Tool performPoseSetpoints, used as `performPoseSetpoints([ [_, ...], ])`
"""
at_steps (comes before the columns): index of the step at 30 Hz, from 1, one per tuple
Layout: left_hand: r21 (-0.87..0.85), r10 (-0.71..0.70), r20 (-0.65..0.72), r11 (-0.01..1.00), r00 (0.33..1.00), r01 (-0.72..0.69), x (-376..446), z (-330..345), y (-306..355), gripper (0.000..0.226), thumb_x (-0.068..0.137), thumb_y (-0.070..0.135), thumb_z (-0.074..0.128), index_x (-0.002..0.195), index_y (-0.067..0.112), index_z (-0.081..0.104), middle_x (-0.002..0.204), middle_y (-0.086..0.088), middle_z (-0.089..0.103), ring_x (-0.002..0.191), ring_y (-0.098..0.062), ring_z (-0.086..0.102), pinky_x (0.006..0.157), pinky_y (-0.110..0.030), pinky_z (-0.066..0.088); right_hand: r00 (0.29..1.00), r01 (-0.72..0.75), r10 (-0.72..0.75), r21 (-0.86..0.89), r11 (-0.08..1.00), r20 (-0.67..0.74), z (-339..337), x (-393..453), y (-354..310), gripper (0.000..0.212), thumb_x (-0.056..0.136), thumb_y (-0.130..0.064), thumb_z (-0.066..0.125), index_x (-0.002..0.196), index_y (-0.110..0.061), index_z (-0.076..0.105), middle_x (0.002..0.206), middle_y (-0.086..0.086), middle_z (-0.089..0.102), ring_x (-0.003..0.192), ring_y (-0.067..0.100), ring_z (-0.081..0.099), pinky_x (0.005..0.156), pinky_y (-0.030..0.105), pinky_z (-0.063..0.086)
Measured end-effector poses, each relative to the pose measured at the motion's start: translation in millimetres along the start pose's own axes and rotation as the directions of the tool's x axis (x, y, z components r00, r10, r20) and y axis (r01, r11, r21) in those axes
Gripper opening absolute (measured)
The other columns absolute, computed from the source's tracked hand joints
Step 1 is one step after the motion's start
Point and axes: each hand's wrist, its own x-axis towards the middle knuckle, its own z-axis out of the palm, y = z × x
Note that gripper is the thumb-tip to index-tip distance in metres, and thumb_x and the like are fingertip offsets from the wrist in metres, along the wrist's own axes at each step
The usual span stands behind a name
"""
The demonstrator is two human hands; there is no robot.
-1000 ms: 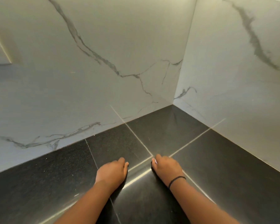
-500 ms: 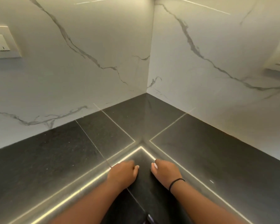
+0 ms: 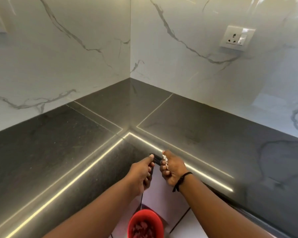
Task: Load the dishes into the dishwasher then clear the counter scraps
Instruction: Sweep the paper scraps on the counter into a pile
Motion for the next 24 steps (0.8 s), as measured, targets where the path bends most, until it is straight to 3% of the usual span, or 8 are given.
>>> performPoseSetpoints([
  [4,0.002,-0.033,0.024,0.999,0.999,0.033,-19,1,-24,0.041,0.088,0.048,0.06,0.059,0.021,0.054,0.046,0.008,0.041,0.037,-0.003,0.031,0.038,-0.014,0.022,0.994,-0.091,0.088,0.058,0.994,0.066,1,-26,22,0.03,0.094,-0.027,0.052,0.068,-0.011,0.051,0.053,0.001,0.045,0.036,0.006,0.034,0.028,0.013,0.025],
  [8,-0.015,-0.119,-0.008,0.993,0.993,0.118,-10,2,-58,0.041,0.088,0.045,0.059,0.057,0.021,0.052,0.046,0.008,0.04,0.034,-0.002,0.032,0.036,-0.012,0.021,0.982,-0.187,0.187,-0.005,0.982,0.008,-17,-30,52,0.032,0.093,-0.026,0.052,0.065,-0.01,0.053,0.052,0.001,0.047,0.034,0.004,0.035,0.03,0.011,0.025],
  [11,-0.023,-0.224,-0.059,0.974,0.973,0.223,7,3,-102,0.041,0.09,0.039,0.057,0.054,0.021,0.053,0.043,0.009,0.042,0.032,0.0,0.033,0.033,-0.01,0.02,0.94,-0.341,0.341,-0.02,0.94,-0.002,-39,-21,88,0.033,0.09,-0.023,0.051,0.059,-0.01,0.051,0.049,0.001,0.046,0.029,0.005,0.036,0.027,0.014,0.027],
  [14,-0.018,-0.364,-0.098,0.931,0.926,0.364,24,1,-152,0.041,0.089,0.037,0.058,0.051,0.021,0.053,0.044,0.009,0.045,0.032,0.0,0.035,0.034,-0.009,0.022,0.894,-0.445,0.447,0.051,0.894,-0.036,-70,1,141,0.039,0.089,-0.021,0.053,0.052,-0.011,0.054,0.046,0.002,0.048,0.028,0.007,0.037,0.027,0.014,0.029],
  [17,-0.063,-0.467,-0.138,0.884,0.874,0.462,69,-10,-215,0.031,0.089,0.032,0.057,0.061,0.021,0.052,0.043,0.01,0.042,0.032,0.0,0.036,0.034,-0.009,0.023,0.861,-0.488,0.497,0.097,0.867,-0.106,-107,44,210,0.035,0.096,-0.026,0.052,0.062,-0.016,0.056,0.047,-0.002,0.048,0.029,0.004,0.035,0.028,0.013,0.025],
  [21,-0.149,-0.571,-0.2,0.821,0.796,0.551,134,-36,-299,0.03,0.093,0.026,0.052,0.064,0.019,0.049,0.038,0.008,0.042,0.032,-0.004,0.04,0.033,-0.006,0.024,0.778,-0.566,0.608,0.245,0.787,-0.157,-151,95,291,0.034,0.096,-0.022,0.054,0.063,-0.014,0.048,0.042,-0.001,0.046,0.027,0.006,0.04,0.029,0.01,0.031],
  [24,-0.208,-0.591,-0.238,0.806,0.771,0.554,179,-52,-350,0.029,0.093,0.026,0.054,0.066,0.018,0.048,0.042,0.007,0.047,0.051,-0.006,0.043,0.033,-0.007,0.033,0.753,-0.582,0.623,0.227,0.781,-0.212,-169,135,342,0.038,0.096,-0.025,0.053,0.061,-0.014,0.046,0.046,0.002,0.049,0.027,0.005,0.041,0.03,0.01,0.033],
])
